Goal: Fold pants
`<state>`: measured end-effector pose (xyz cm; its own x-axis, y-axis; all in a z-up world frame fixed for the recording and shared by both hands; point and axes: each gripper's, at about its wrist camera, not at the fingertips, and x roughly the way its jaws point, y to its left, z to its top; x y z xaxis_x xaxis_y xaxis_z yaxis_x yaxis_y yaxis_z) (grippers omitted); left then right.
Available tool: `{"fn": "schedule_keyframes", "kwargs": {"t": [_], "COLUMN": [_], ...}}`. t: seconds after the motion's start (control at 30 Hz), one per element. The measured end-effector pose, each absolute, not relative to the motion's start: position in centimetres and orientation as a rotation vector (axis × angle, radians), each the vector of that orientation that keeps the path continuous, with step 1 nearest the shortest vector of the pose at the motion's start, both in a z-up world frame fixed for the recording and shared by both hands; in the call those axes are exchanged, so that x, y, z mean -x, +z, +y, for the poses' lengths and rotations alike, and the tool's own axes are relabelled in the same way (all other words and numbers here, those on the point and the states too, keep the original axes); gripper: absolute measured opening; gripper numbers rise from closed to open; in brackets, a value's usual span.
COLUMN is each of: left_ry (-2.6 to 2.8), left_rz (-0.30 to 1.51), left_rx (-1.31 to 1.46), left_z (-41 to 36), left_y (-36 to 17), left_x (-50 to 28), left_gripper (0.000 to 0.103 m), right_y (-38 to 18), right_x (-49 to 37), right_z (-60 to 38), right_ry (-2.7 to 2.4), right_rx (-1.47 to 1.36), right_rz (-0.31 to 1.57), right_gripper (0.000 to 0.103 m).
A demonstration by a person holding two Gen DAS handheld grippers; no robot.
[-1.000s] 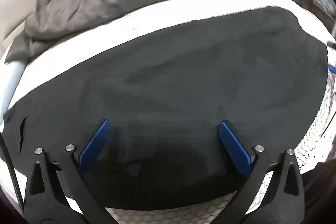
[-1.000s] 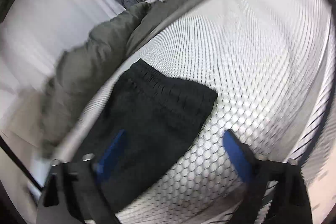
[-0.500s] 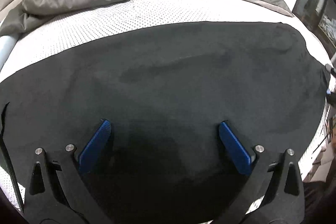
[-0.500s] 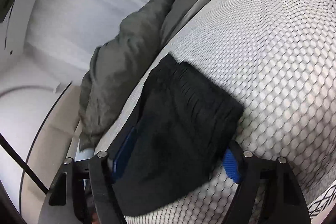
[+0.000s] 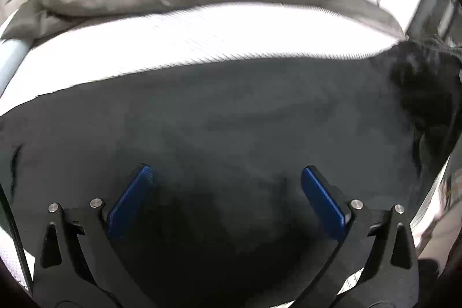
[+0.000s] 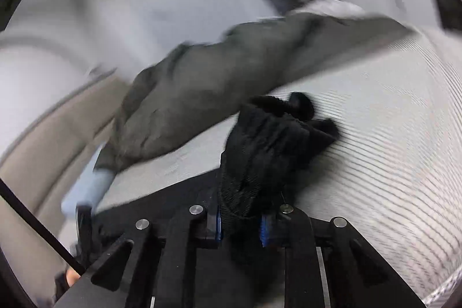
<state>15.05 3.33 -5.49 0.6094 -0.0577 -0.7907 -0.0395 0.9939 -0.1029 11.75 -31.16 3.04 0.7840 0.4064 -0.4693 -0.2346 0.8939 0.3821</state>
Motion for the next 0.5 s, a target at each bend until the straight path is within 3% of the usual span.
{"fn": "schedule_keyframes", "kwargs": {"t": [0.2,0.43,0.5], "left_ry": [0.094,0.244,0.245], "left_rz": [0.873,0.893,0.889], "left_rx": [0.254,0.373,0.388], "left_z": [12.8,21.7,22.6], "left_y": [-4.0,-6.2,-6.3], "left_x": [-12.8,-9.6,-9.3], "left_gripper": [0.102,0.102,0.102], "right_y": [6.2,-3.2,-4.2], "right_x": [-10.6,-12.2,-12.0], "right_z": [-13.0,-0.3,-0.1], "right_ry": [0.629,0.861,0.912], "right_rx": [0.07,0.297,0.309], "right_rz": [0.565,0.811,0.843], "right_gripper": [0.017,0.018,0.033]}}
